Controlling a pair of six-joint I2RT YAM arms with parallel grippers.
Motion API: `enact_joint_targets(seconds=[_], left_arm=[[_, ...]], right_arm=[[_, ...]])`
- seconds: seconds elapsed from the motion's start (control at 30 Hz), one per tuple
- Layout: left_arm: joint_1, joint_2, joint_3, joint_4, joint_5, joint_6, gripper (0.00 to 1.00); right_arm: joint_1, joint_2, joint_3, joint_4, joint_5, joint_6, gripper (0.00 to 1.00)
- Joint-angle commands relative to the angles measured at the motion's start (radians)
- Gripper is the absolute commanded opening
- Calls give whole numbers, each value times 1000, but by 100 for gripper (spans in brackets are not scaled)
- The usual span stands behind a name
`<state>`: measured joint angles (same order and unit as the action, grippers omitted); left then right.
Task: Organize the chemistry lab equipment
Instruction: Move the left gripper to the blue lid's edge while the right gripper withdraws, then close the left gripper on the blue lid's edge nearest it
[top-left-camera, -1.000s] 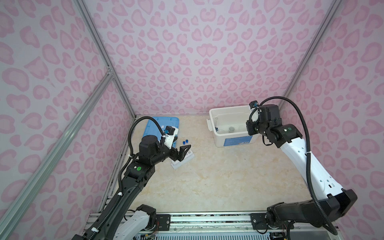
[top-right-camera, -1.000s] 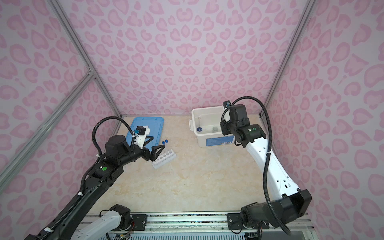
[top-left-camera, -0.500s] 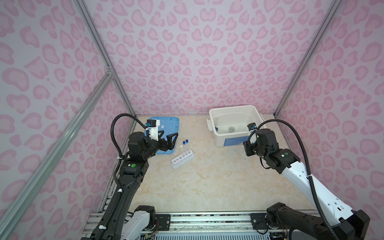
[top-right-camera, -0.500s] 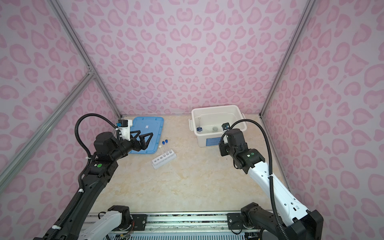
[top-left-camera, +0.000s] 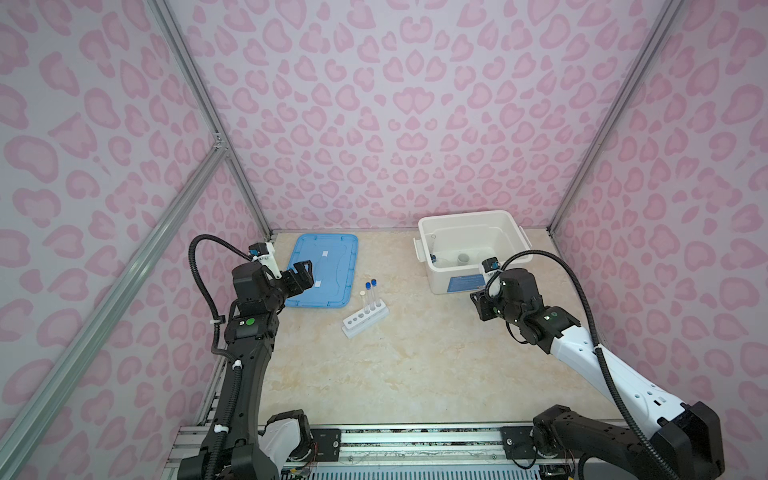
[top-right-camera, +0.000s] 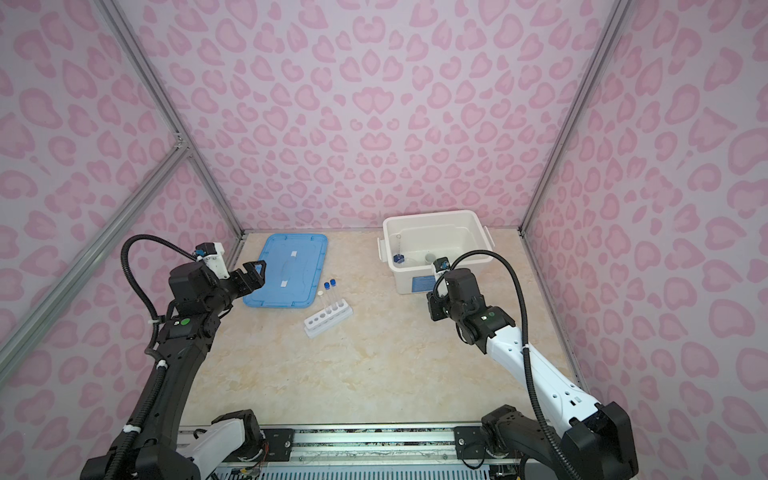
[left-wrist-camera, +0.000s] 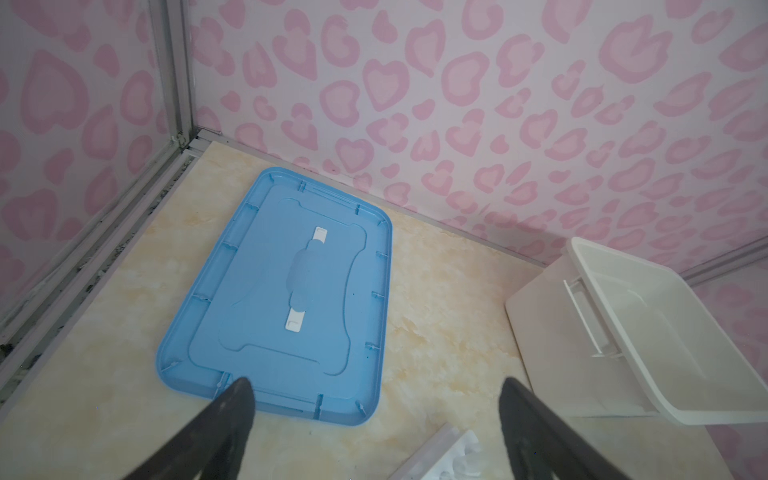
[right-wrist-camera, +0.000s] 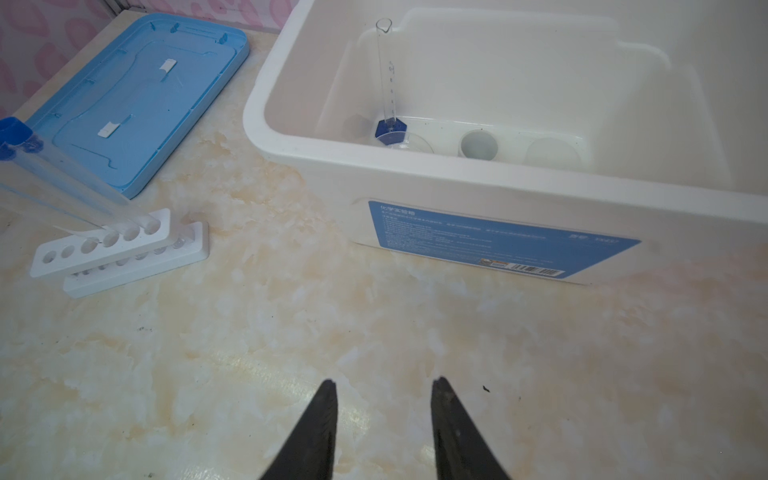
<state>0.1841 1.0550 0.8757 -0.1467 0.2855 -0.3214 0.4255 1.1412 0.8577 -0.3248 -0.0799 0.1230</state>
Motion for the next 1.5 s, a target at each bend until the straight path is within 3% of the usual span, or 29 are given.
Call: enact_joint_targets(seconds=[0.0,0.3,0.53,0.7,0.97,1.3,1.47], left_arm=[[6,35,20,-45,-114,56,94],[54,221,56,-112,-238,172,93],[122,384,137,-159,-200,265,89],[150,493,194,-175,-148,334,79],[152,616,304,-243,-248,400,77],[152,770,399,-284,-308,394,70],[152,821,425,-287,-314,409,61]], right_arm=[[3,13,-18,83,-61,26,38],[3,33,-43,130,-114,37,37],[4,52,-30,141,-148,36,36],[4,61,-31,148,-158,36,36],[4,105,-15,166,-187,32,35],[4,120,-15,170,-190,31,35],[4,124,-16,172,-192,29,35]])
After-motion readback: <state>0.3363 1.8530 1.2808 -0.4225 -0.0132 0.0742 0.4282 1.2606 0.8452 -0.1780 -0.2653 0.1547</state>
